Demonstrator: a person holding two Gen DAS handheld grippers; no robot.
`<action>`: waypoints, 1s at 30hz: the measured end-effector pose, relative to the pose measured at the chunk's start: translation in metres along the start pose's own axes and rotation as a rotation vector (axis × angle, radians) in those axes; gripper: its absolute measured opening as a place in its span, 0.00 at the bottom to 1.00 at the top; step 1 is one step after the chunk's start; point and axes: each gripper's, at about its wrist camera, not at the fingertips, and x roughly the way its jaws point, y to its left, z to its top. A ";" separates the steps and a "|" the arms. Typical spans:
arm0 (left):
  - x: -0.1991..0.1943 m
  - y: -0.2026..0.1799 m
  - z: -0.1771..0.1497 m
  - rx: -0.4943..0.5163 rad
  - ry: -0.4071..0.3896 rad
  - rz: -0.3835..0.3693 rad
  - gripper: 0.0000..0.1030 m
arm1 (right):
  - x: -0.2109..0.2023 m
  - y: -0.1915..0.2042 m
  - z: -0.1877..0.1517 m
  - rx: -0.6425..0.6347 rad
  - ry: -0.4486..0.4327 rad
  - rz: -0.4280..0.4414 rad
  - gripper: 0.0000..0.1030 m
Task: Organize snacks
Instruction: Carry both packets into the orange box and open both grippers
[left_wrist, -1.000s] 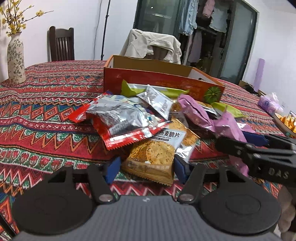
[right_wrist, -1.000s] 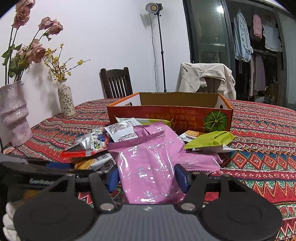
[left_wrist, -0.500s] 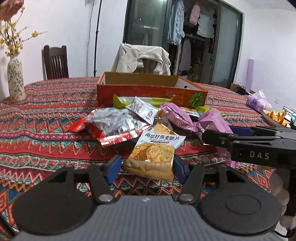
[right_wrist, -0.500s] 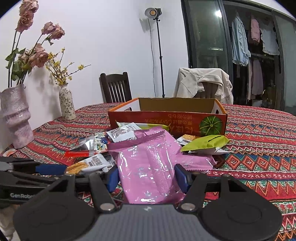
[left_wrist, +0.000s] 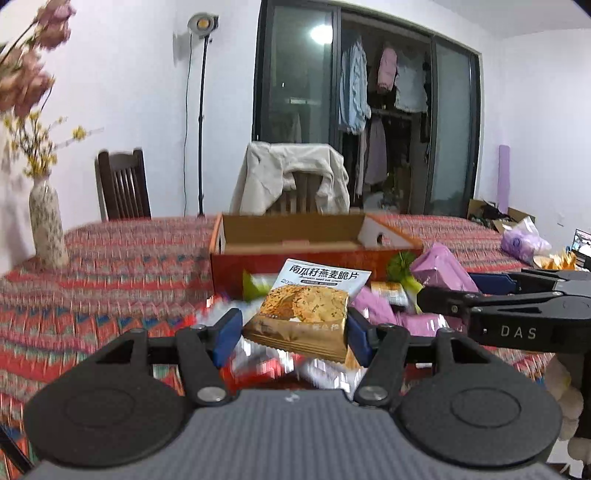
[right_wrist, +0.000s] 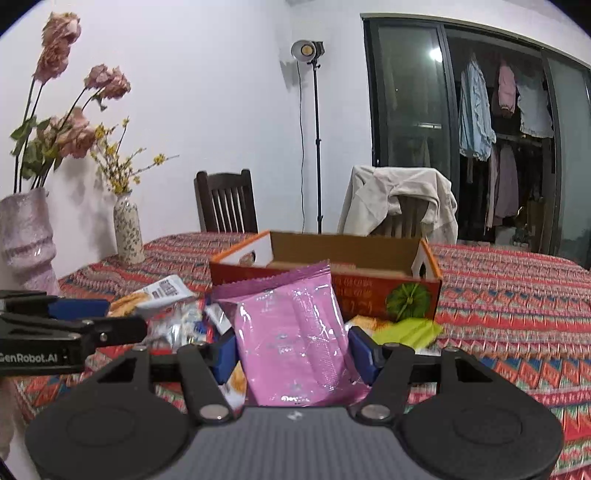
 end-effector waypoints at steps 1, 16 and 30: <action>0.002 -0.001 0.005 0.004 -0.012 0.001 0.59 | 0.002 -0.002 0.006 0.002 -0.008 -0.004 0.60; 0.087 -0.011 0.092 -0.004 -0.097 0.058 0.59 | 0.085 -0.050 0.096 0.065 -0.041 -0.117 0.60; 0.214 0.015 0.123 -0.097 0.002 0.175 0.59 | 0.187 -0.086 0.123 0.113 0.009 -0.196 0.60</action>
